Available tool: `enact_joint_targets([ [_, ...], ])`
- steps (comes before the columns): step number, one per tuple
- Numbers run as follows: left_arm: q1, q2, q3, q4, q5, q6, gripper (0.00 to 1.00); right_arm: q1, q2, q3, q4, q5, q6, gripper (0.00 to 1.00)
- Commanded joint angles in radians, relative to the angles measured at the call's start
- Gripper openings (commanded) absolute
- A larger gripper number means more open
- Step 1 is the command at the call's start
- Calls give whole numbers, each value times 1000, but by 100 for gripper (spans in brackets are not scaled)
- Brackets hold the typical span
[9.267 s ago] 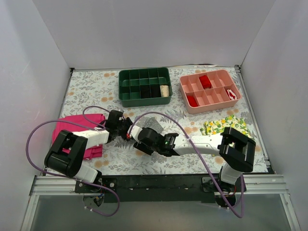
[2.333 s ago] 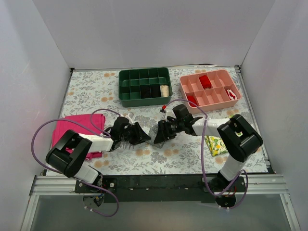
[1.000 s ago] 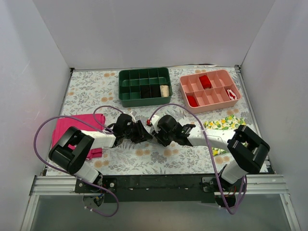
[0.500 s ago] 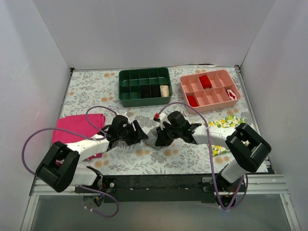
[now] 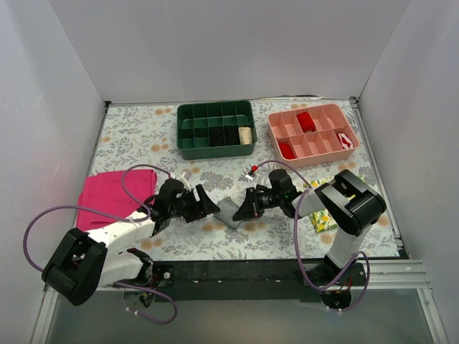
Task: Roll the underwear
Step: Roll the underwear to the center of the board.
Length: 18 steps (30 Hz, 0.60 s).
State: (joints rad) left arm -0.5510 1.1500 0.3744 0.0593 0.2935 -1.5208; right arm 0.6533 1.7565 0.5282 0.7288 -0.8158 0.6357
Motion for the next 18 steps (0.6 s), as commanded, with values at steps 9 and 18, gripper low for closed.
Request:
enact_joint_targets([
  [9, -4, 76, -26, 174, 33, 1, 68, -27, 32, 30, -17, -2, 68, 4],
  [18, -9, 145, -8, 198, 38, -2, 67, -27, 26, 64, -117, 1, 2, 9],
])
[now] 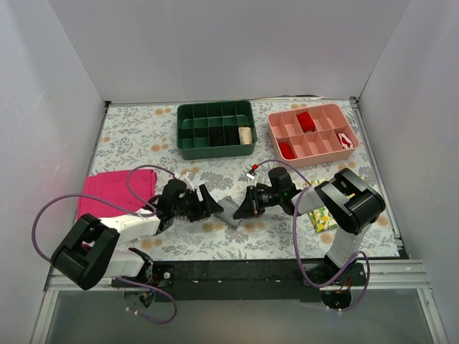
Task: Roll the underwear
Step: Roll the underwear to the center of the board.
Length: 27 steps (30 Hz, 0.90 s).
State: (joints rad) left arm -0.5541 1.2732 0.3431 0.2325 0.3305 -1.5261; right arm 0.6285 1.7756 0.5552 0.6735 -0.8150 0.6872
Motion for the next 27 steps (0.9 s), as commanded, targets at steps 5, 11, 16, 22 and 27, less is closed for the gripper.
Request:
enact_joint_targets([
  [5, -10, 71, 14, 4, -16, -8, 64, -1, -41, 81, -207, 36, -156, 31],
  [11, -13, 121, 7, -18, -24, -12, 62, 20, -183, 150, -477, 253, -331, 61],
  [16, -17, 132, 8, -18, -22, -11, 62, 46, -327, 187, -643, 480, -452, 74],
  [22, -18, 169, 39, -31, -15, 3, 62, 117, -407, 238, -747, 631, -551, 86],
  [27, -18, 193, 66, -51, -10, 6, 61, 243, -397, 281, -769, 723, -633, 86],
])
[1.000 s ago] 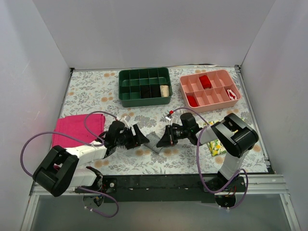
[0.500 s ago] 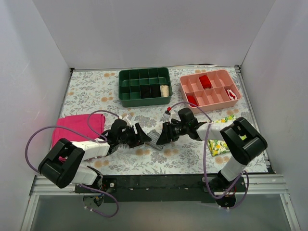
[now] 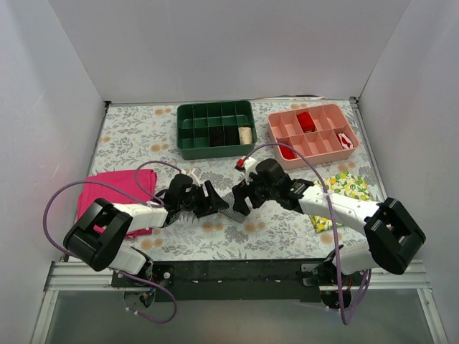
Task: Roll the underwear
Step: Roll the underwear to the center of the board.
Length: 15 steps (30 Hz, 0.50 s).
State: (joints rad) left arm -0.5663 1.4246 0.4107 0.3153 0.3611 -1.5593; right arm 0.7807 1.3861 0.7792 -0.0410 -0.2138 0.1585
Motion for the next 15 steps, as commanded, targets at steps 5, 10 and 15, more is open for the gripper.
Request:
enact_joint_targets([
  [5, -6, 40, 5, -151, -51, 38, 61, 164, 53, 87, -80, 177, -120, 78],
  [10, -6, 36, 13, -162, -53, 39, 61, 173, 99, 95, -73, 175, -126, 62],
  [15, -6, 39, 23, -171, -56, 44, 61, 175, 123, 91, -63, 152, -122, 54],
])
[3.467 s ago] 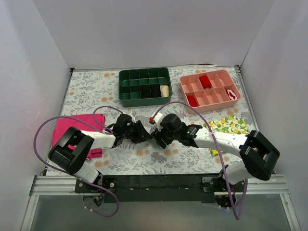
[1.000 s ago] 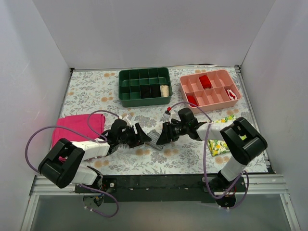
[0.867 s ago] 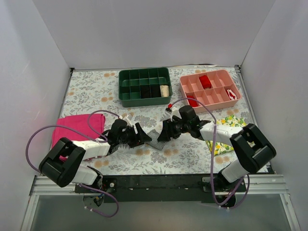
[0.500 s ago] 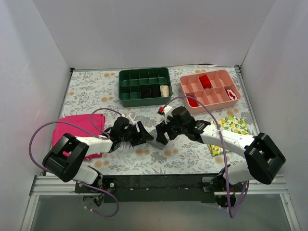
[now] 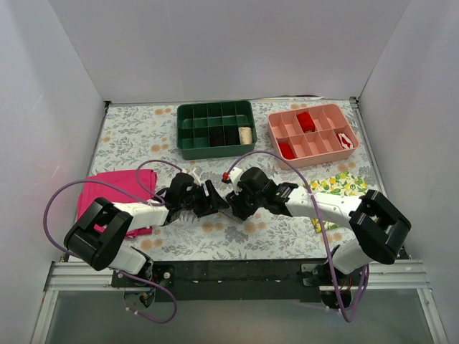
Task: Roll the underwear
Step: Roll the underwear to the center of the board.
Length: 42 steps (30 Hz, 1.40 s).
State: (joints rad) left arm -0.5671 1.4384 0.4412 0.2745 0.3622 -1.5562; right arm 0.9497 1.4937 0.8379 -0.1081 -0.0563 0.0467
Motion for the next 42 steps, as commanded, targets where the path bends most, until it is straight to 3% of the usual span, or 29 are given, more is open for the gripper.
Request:
enact_joint_targets([
  [1, -5, 28, -6, -132, -55, 41, 61, 6, 20, 27, 4, -7, -7, 54],
  [8, -5, 22, 28, -165, -54, 56, 63, 6, 91, 46, -47, 50, 19, 50],
  [18, -5, -58, 60, -238, -75, 73, 66, -2, 148, 36, -27, 6, 39, 49],
  [25, -4, -136, 44, -221, -103, 51, 70, -57, 128, -2, 42, -202, 73, 49],
  [31, -4, -107, 33, -127, -75, 39, 70, -91, 125, -25, 97, -345, 113, 49],
  [42, -7, -36, 13, -32, -68, -2, 66, -115, 146, -71, 246, -444, 223, 50],
])
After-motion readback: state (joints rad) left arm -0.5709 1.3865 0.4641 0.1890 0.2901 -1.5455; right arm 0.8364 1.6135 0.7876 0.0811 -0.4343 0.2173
